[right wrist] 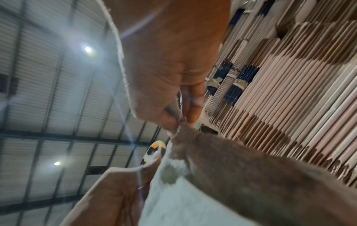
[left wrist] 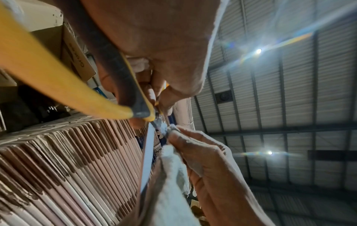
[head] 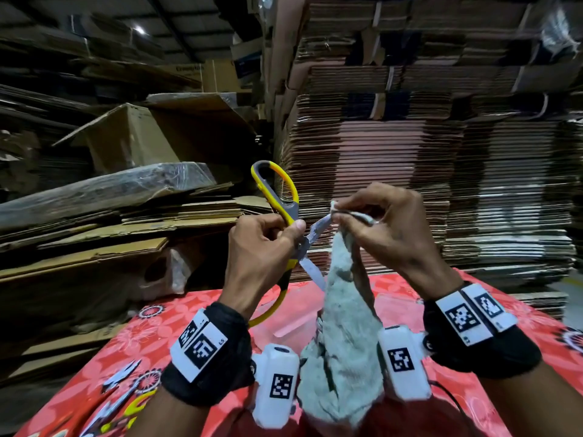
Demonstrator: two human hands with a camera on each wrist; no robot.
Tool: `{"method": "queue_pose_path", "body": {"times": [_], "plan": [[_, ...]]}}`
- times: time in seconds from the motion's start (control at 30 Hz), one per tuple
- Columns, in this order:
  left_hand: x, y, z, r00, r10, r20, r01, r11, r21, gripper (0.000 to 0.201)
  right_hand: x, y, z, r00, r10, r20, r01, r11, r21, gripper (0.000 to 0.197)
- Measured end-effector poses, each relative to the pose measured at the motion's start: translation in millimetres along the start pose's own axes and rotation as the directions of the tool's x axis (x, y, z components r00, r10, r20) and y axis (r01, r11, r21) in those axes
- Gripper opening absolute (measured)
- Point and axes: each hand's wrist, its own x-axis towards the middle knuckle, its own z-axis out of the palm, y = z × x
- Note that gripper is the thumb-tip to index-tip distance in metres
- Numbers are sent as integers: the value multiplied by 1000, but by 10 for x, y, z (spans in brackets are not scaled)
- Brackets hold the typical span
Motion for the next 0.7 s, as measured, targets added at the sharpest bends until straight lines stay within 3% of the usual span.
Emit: {"method": "queue_pose_path", "body": {"times": [0.1,0.23,0.47,0.6,0.7], "plan": [[6,10,10,1000,16,-21,-16,1000,7,46,-24,-9,2,1000,-9,-18,9,1000,-15,17],[-18,14,12,999,11,-30,-12,1000,-14,43,-82,-132,129,991,-89,104,88,996,15,14],[-13,-5,38,996,81,-47,-75,990,115,42,-17,34,16,997,72,-42,-72,997,-12,15],[-25,40,30,993,109,-53,-102,987,126,33,-79,-78,133,999,-32,32,32,999,-17,12],[-45,71,21,992,126,-33,-120,982,143,36,-62,-84,146,998,12,69,-13,1000,23,13]]}}
